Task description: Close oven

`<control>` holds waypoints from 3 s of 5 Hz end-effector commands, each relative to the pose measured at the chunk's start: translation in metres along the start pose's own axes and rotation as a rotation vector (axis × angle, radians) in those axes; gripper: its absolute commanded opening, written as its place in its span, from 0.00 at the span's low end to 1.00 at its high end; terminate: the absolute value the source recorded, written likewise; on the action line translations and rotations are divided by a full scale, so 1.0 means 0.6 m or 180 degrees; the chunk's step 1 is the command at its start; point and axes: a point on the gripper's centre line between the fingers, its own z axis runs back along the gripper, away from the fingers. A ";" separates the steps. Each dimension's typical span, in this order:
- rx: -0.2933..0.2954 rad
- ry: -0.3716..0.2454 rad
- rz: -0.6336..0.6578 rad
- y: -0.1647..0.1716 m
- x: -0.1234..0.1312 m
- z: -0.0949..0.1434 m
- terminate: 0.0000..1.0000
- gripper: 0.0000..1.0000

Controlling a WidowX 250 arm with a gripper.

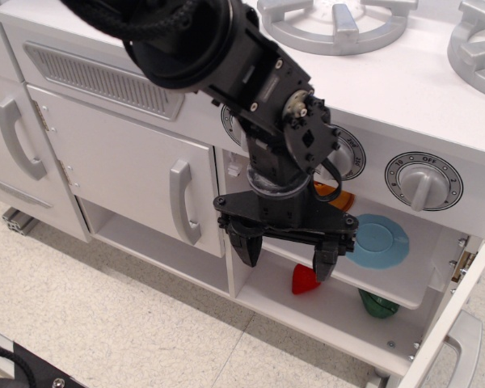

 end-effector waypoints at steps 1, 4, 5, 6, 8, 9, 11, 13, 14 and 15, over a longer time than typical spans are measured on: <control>0.0000 0.0000 0.0000 0.000 0.000 0.000 0.00 1.00; -0.0355 0.0048 -0.0448 -0.089 -0.048 0.046 0.00 1.00; -0.0500 0.0095 -0.0638 -0.116 -0.076 0.064 0.00 1.00; -0.0610 0.0152 -0.0788 -0.142 -0.097 0.069 0.00 1.00; -0.0465 0.0130 -0.1023 -0.162 -0.133 0.036 0.00 1.00; -0.0333 0.0110 -0.1065 -0.155 -0.135 0.022 0.00 1.00; -0.0189 0.0041 -0.0984 -0.134 -0.120 0.015 0.00 1.00; 0.0015 -0.0090 -0.0849 -0.095 -0.073 0.033 0.00 1.00; 0.0062 -0.0152 -0.0943 -0.076 -0.049 0.046 0.00 1.00; -0.0036 -0.0169 -0.0861 -0.068 -0.028 0.091 0.00 1.00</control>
